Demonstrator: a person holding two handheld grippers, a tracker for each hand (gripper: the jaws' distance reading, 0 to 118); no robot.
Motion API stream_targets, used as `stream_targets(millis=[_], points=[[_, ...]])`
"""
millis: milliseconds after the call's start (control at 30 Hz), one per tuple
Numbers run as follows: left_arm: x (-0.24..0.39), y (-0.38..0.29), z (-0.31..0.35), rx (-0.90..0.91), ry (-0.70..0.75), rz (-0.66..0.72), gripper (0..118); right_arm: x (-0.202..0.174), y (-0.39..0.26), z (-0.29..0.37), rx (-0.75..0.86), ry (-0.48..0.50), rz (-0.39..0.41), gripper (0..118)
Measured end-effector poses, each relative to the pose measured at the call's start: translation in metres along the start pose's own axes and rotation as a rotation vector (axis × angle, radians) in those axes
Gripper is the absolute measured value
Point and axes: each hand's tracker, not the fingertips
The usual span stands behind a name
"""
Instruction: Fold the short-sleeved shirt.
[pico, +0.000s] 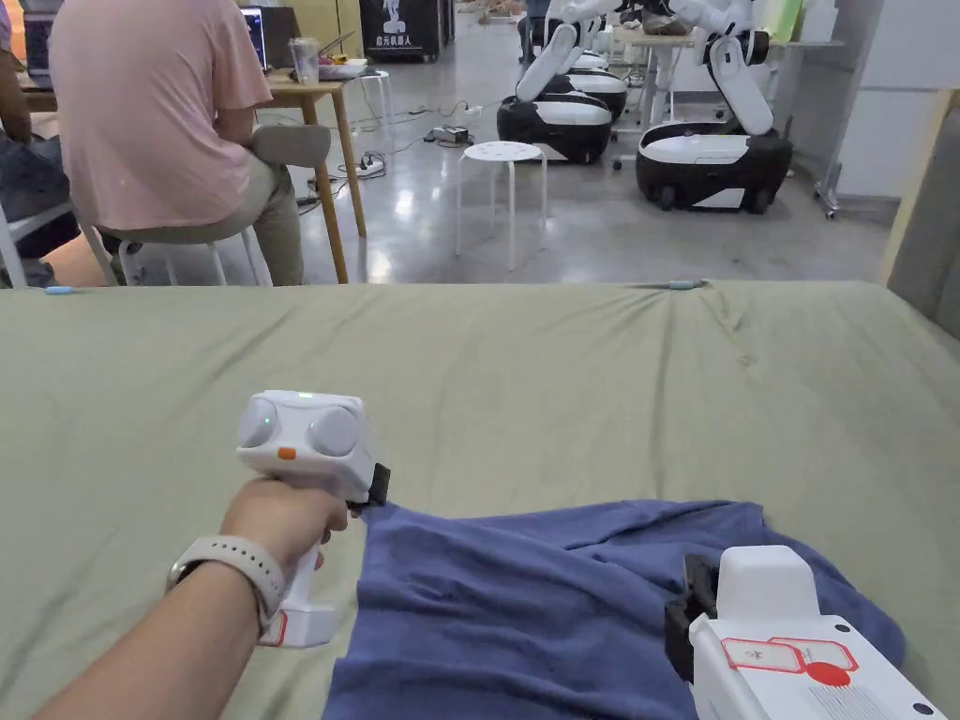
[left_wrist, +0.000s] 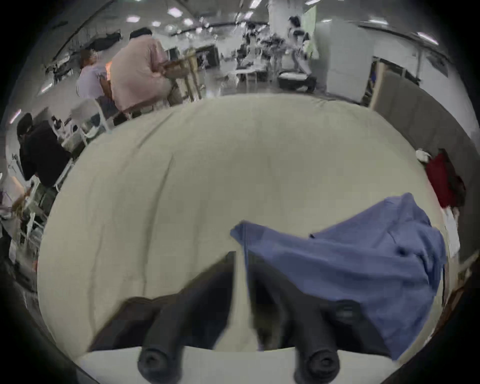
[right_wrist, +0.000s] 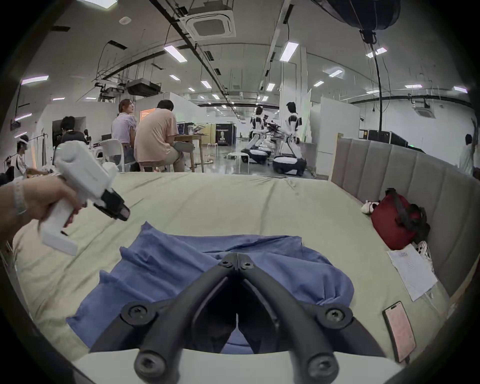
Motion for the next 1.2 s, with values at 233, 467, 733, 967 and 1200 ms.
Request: stream_targets(millis=[233, 467, 733, 967, 1200], points=[[0.013, 0.022, -0.060, -0.050, 0.005, 0.035, 103, 0.021, -0.020, -0.033, -0.055, -0.003, -0.085, 0], [0.037, 0.000, -0.071, -0.068, 0.054, -0.042, 64, 0.046, -0.024, -0.036, -0.085, -0.039, -0.086, 0], [0.030, 0.007, 0.005, 0.069, -0.001, -0.127, 5, 0.165, 0.000, -0.057, -0.273, -0.164, -0.050, 0], [0.002, 0.006, 0.049, 0.157, 0.009, -0.149, 5, 0.241, 0.014, -0.127, -0.537, -0.089, -0.170, 81], [-0.004, -0.005, 0.043, 0.147, 0.020, -0.160, 5, 0.232, -0.017, -0.157, -0.630, -0.104, -0.226, 80]])
